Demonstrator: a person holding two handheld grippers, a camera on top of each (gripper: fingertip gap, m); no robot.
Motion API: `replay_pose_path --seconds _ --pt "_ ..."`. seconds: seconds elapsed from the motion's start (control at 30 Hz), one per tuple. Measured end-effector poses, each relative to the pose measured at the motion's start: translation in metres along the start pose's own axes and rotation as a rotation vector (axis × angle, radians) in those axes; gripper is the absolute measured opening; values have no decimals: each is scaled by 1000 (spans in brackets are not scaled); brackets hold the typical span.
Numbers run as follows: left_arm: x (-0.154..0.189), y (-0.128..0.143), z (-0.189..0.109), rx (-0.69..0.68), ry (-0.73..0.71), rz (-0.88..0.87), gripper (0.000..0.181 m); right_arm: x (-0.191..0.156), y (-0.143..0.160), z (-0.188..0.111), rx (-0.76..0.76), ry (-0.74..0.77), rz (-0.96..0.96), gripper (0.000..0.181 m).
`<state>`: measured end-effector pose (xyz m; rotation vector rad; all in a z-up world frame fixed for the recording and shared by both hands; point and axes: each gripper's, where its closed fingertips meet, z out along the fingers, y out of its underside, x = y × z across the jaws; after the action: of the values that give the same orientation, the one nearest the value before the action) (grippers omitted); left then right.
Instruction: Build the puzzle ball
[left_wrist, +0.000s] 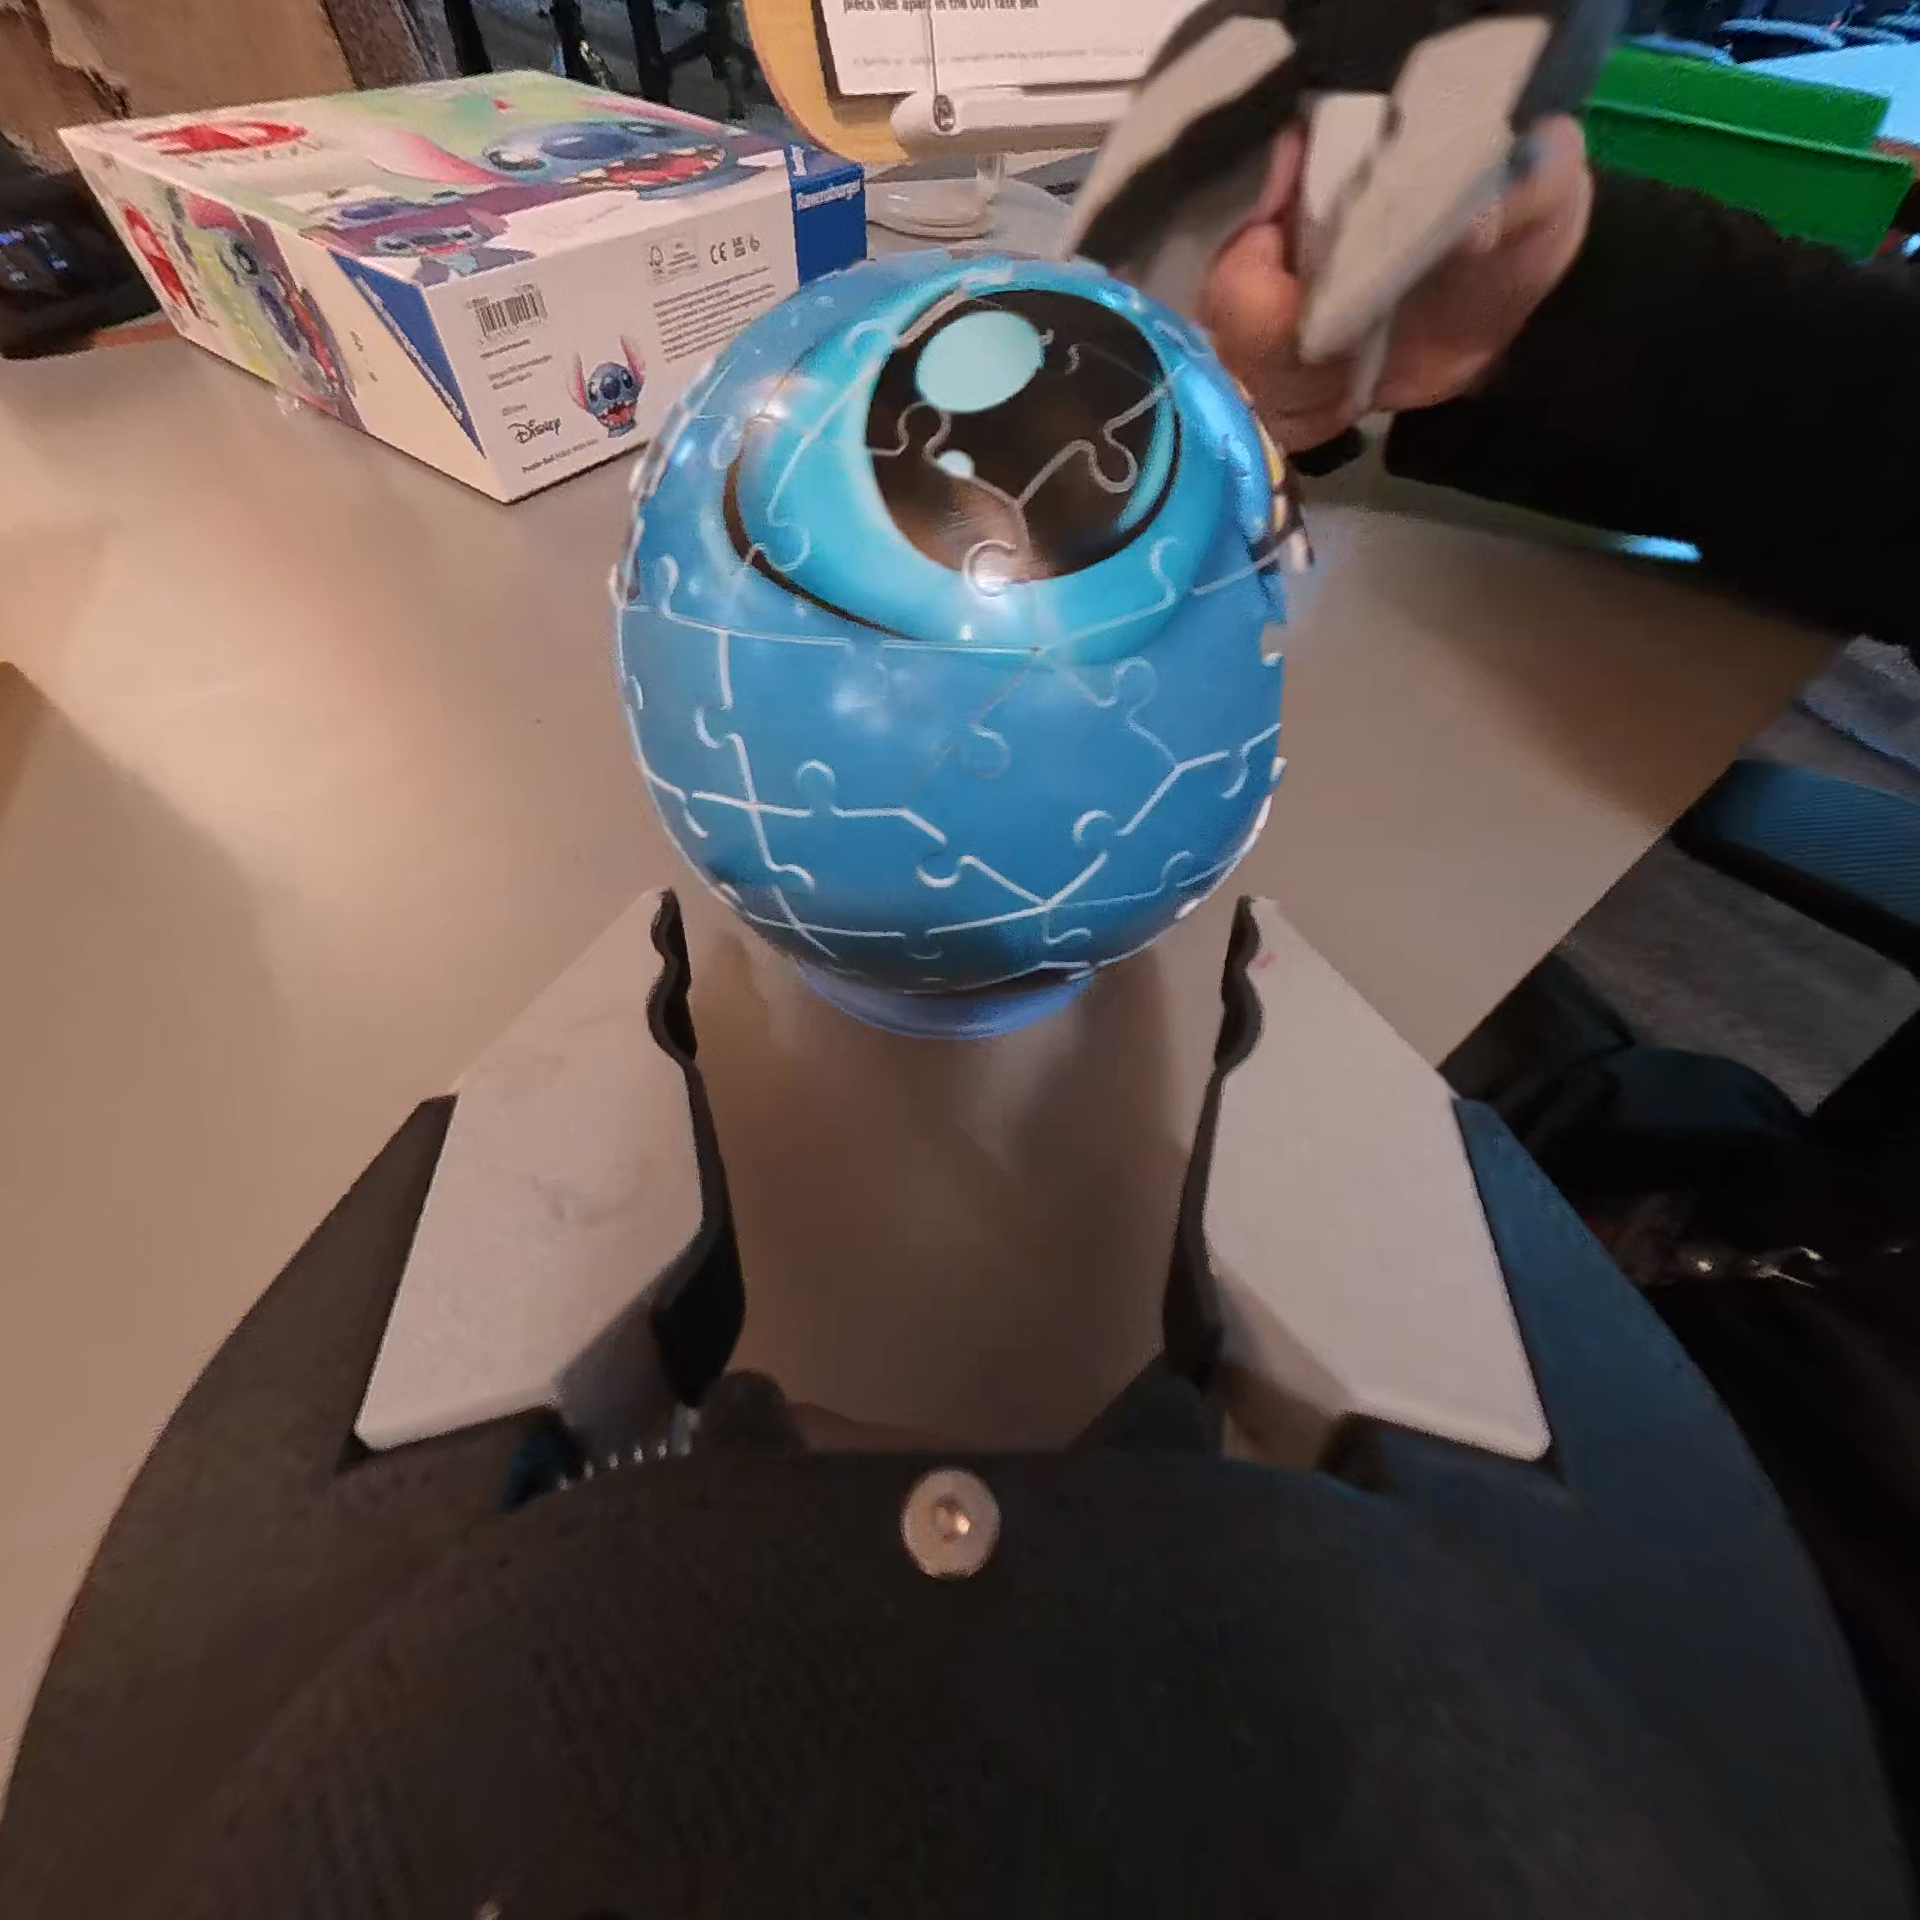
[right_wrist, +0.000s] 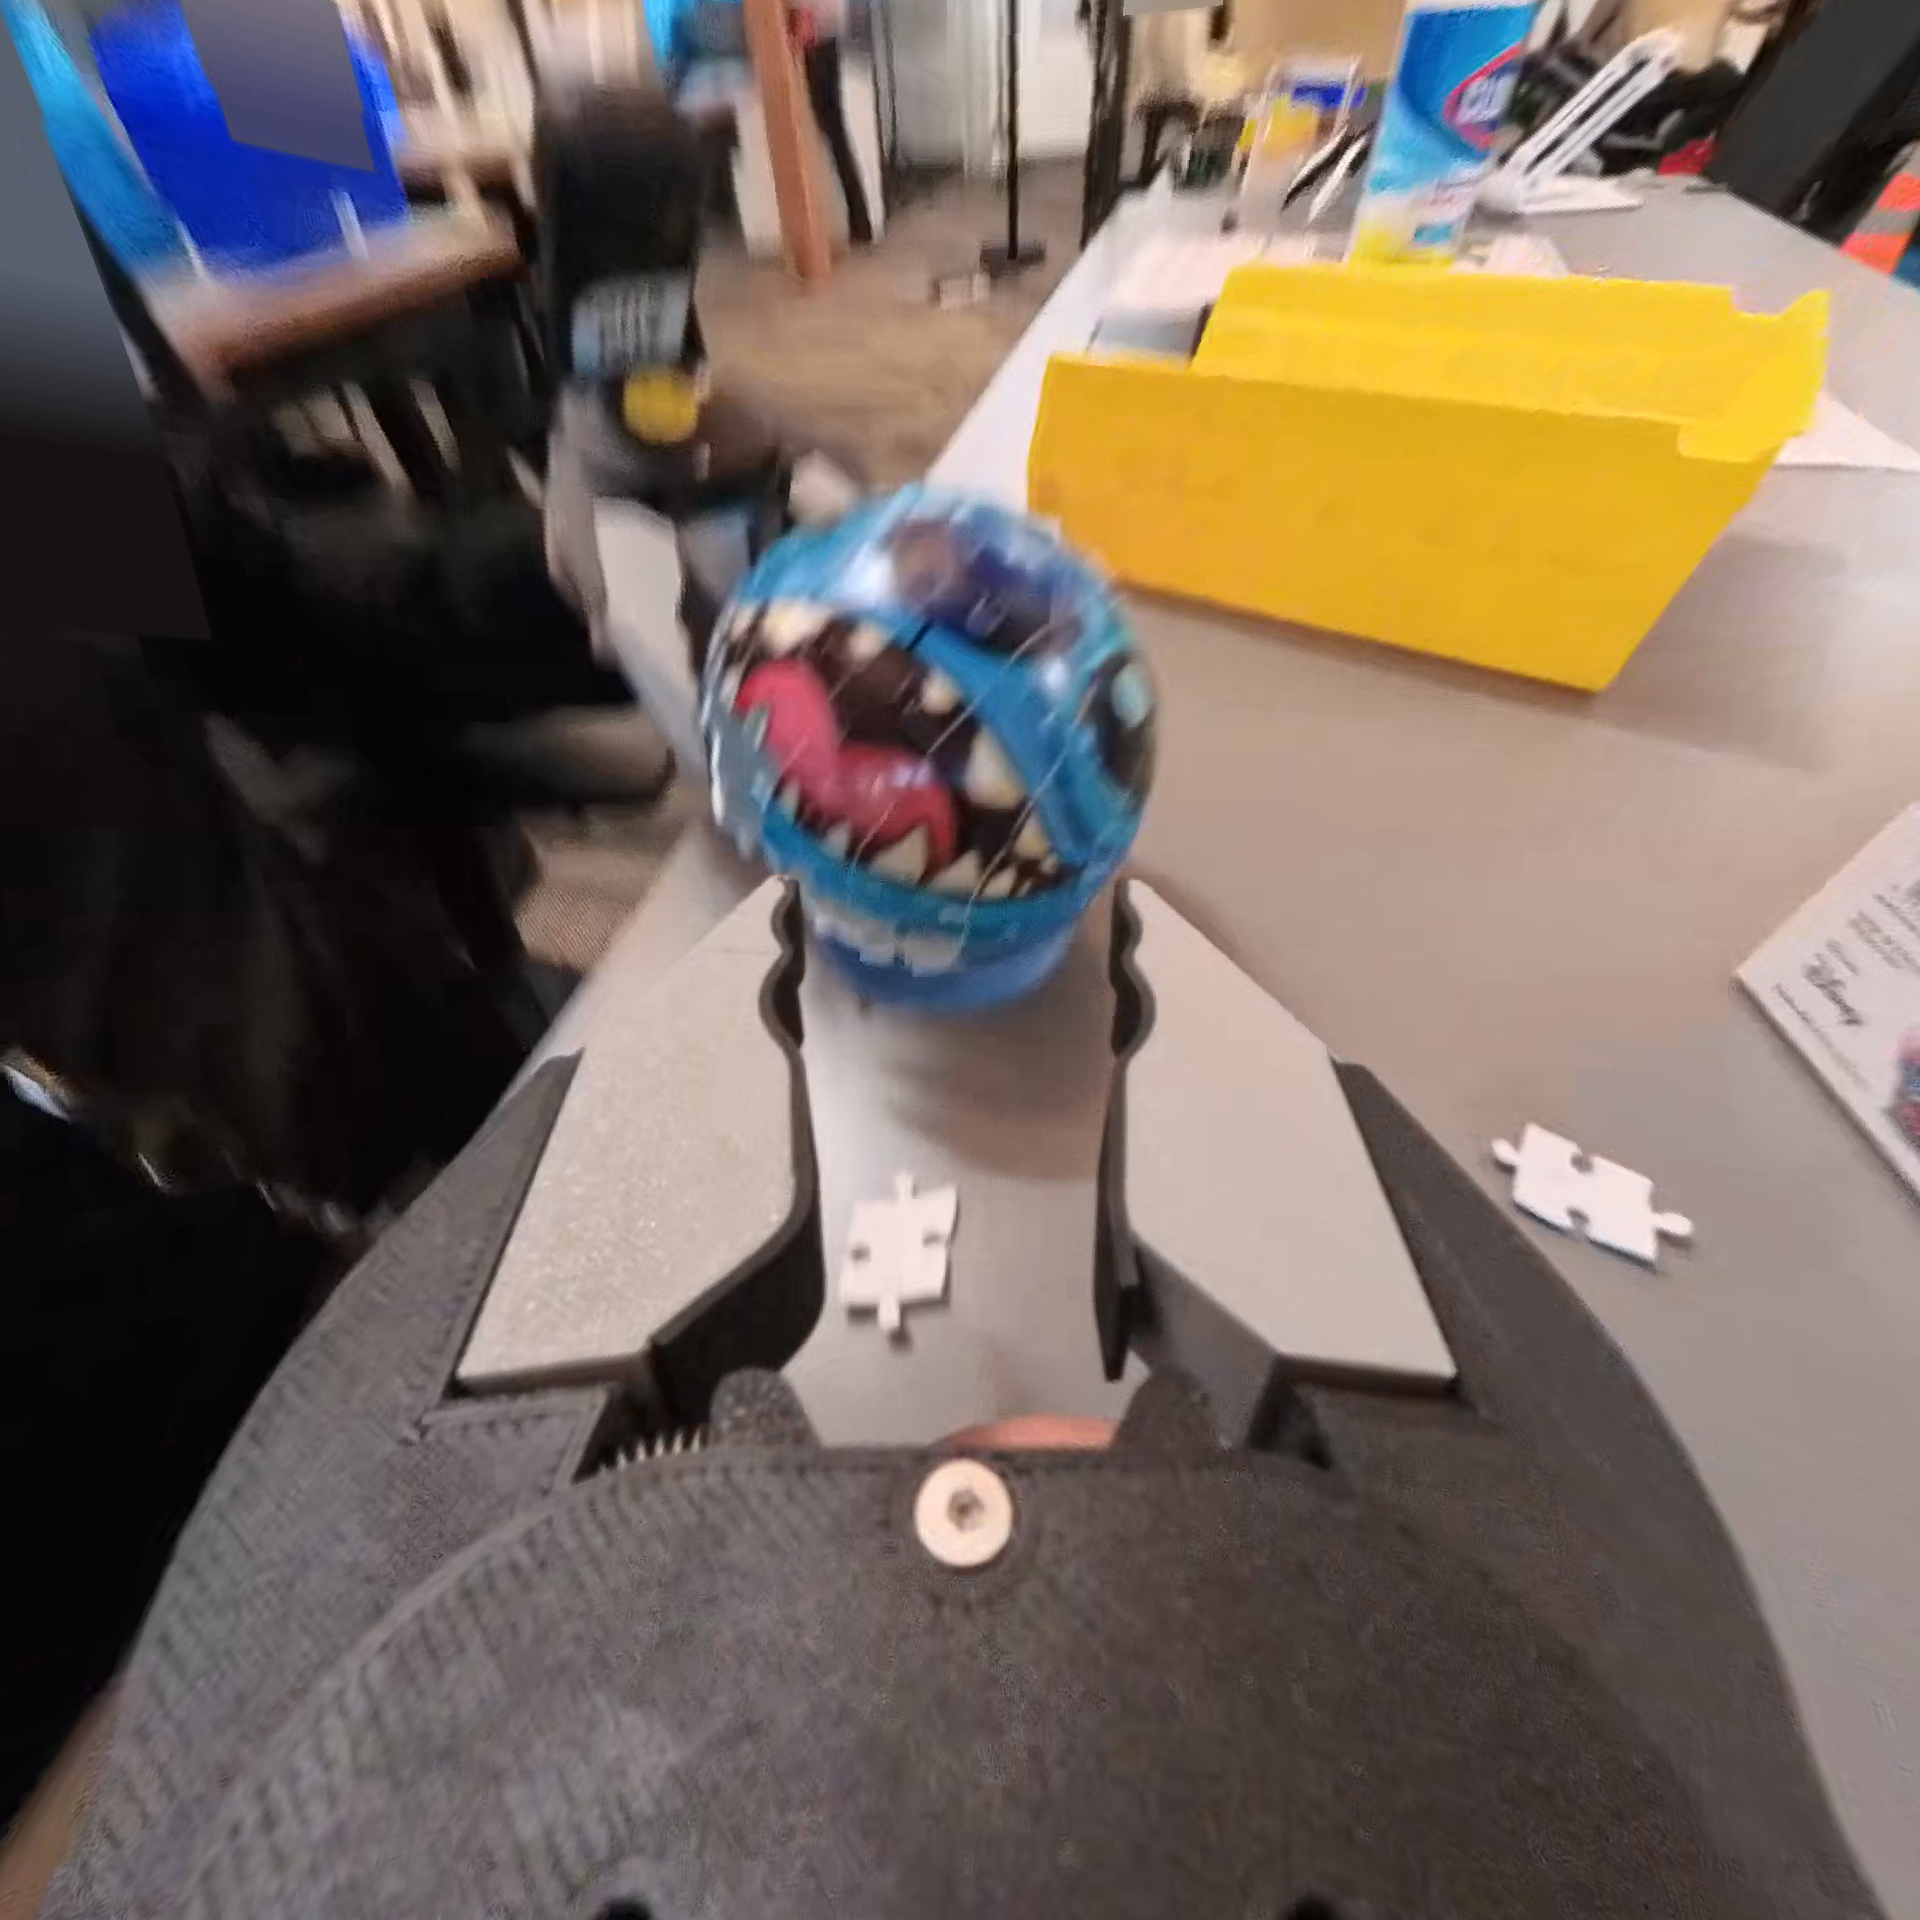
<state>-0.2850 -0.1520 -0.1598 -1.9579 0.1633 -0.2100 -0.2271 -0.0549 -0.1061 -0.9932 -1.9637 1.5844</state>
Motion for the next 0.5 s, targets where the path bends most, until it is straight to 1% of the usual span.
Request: replay_pose_path --seconds 0.03,0.1,0.17,0.27,0.33,0.43,0.5 --pt "1 0 1 6 28 -20 102 11 -9 3 40 -16 101 56" --pt "7 0 2 15 109 -86 103 25 -15 15 60 -78 300 66" --pt "7 1 3 3 155 -151 102 23 -11 31 20 -176 422 71" --pt "4 0 0 7 170 -185 98 16 1 49 -51 -219 495 85" --pt "4 -4 -2 23 179 -190 96 11 -1 52 -56 -267 555 93" --pt "3 -6 -1 30 210 -218 98 9 0 55 -72 -319 602 99" --pt "5 -9 0 33 260 -269 104 7 6 61 -109 -339 640 109"
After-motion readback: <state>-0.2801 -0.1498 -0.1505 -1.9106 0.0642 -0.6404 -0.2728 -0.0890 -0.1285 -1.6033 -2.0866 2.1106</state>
